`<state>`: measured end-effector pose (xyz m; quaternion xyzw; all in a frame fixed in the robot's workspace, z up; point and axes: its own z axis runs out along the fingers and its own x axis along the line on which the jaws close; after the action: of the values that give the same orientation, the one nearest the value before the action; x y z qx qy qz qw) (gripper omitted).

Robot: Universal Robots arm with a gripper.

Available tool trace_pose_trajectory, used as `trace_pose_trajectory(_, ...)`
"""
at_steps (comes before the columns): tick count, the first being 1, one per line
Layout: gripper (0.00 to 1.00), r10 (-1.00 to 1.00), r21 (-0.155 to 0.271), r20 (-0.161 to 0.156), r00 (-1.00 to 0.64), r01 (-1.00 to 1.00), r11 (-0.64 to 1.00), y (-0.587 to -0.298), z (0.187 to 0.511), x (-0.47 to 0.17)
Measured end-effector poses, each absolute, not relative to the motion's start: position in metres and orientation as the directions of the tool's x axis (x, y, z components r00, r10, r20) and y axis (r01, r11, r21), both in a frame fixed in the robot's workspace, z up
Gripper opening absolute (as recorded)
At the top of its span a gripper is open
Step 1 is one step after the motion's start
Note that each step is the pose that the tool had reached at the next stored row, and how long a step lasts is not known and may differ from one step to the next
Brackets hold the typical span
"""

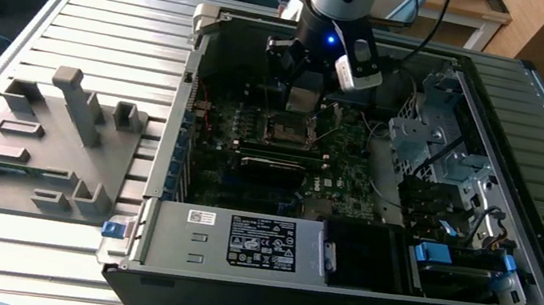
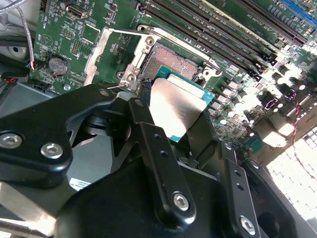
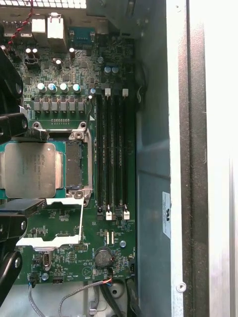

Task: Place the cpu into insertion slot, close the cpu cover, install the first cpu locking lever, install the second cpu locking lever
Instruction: 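Place the cpu into insertion slot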

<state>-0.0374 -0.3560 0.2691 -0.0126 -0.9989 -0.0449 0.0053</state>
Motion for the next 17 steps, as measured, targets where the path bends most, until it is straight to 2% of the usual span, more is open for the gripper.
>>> trace_pose_trajectory(17,0.54,0.025,0.090,0.012,-1.000,0.026,0.996,-0.3560,0.2621,-0.0374)
